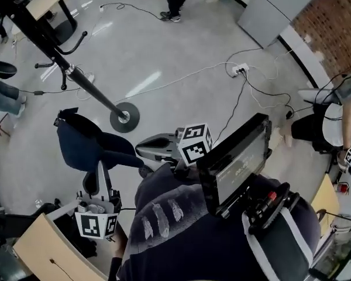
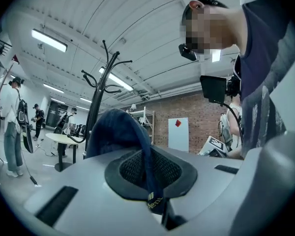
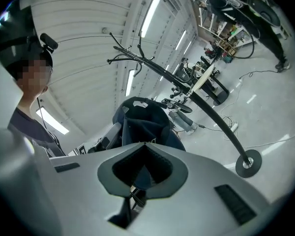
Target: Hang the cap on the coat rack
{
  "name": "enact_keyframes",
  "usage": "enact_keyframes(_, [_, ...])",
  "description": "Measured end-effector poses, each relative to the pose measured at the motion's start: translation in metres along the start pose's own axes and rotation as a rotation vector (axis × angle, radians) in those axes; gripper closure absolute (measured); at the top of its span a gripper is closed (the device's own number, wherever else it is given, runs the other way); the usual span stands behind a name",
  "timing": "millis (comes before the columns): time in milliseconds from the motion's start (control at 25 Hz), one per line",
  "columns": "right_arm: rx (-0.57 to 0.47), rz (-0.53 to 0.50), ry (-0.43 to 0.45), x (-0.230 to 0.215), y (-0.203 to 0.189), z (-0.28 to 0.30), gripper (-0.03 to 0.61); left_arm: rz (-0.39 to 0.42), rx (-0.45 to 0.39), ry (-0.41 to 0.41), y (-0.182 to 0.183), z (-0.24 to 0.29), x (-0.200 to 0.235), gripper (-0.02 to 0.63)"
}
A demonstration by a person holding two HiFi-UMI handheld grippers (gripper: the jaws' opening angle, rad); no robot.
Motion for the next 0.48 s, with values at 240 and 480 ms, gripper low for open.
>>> enact_keyframes(240, [0.003,-0.008,-0.034,-0.006,-0.005,0.029,0.575,-0.022,-0.010,-0.053,-0.011,-0.002,0.026,0.591])
enact_keyframes(480, [-0.006,0.002,-0.022,-0.006,0.006,0.080,0.575,0.008,-0.026,-0.031,-0.006,-0.019,0.076,0.592])
Point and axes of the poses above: the fingertips, and each gripper's own axes: z forward along the fingers, x to its left, y out of its top, the point moved 3 cm from there along -z, backward along the fingers, and after that the axes turned 3 degrees about -y, right-handed, at the moved point
